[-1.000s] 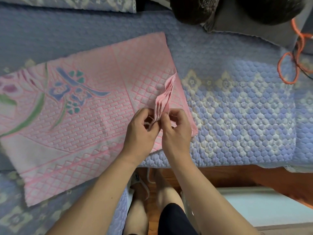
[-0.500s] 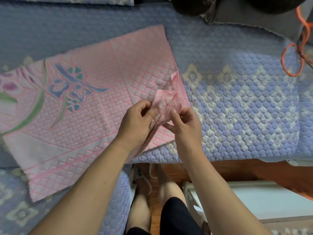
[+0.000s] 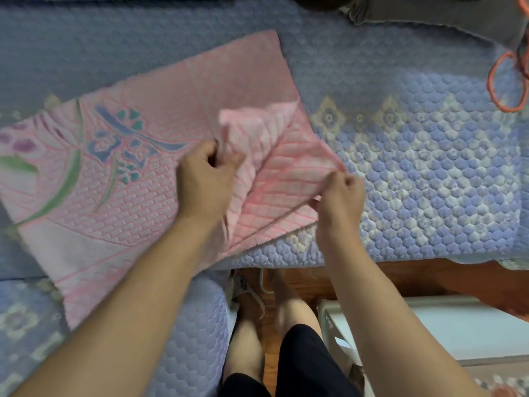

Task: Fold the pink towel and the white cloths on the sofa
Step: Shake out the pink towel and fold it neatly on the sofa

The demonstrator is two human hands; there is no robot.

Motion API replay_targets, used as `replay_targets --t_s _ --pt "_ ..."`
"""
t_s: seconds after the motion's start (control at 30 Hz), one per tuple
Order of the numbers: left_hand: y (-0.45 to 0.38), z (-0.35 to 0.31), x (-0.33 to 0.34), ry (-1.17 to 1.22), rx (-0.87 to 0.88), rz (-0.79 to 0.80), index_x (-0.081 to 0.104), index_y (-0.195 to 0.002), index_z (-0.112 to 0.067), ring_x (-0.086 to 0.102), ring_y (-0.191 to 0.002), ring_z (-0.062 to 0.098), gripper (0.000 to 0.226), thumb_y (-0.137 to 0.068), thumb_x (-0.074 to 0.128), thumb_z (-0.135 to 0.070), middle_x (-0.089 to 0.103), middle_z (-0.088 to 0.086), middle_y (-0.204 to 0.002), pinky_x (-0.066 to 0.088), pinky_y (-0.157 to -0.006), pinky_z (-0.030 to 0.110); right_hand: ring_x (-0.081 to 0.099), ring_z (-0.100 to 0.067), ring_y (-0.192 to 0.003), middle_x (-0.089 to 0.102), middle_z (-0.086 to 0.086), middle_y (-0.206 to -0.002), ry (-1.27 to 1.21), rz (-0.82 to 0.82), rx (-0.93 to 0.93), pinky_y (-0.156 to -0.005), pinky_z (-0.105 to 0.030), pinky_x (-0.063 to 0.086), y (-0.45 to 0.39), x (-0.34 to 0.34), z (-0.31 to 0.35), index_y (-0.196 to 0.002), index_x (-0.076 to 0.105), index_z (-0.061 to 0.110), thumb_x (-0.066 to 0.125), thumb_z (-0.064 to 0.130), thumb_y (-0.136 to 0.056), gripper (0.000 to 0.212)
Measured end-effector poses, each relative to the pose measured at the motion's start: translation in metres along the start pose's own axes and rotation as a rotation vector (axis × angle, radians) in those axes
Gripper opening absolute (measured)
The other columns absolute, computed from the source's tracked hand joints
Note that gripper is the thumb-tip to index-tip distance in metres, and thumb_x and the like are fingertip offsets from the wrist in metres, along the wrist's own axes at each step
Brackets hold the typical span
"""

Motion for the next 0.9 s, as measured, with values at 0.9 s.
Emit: replay_targets --t_s 0.9 --pt "-0.137 0.001 -0.117 0.022 0.089 -0.034 0.072 -0.084 -0.019 0.057 -0.076 0.007 0.011 -0.088 0.068 -0.029 0.069 -0.005 -0.085 0.052 -0.071 0.029 0.058 -0.024 -0.062 0.062 -0.012 -0.079 0.134 0.391 0.739 -0.061 -0.031 0.053 0.088 0.101 -0.228 -0.083 0.062 0.007 0.077 0.016 -0.085 0.018"
Point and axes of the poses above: each hand's wrist, its own y-axis away from the middle knuckle, its own x-axis out of the palm, z = x × y, the point moved 3 cm from there along -y, towards the middle knuckle
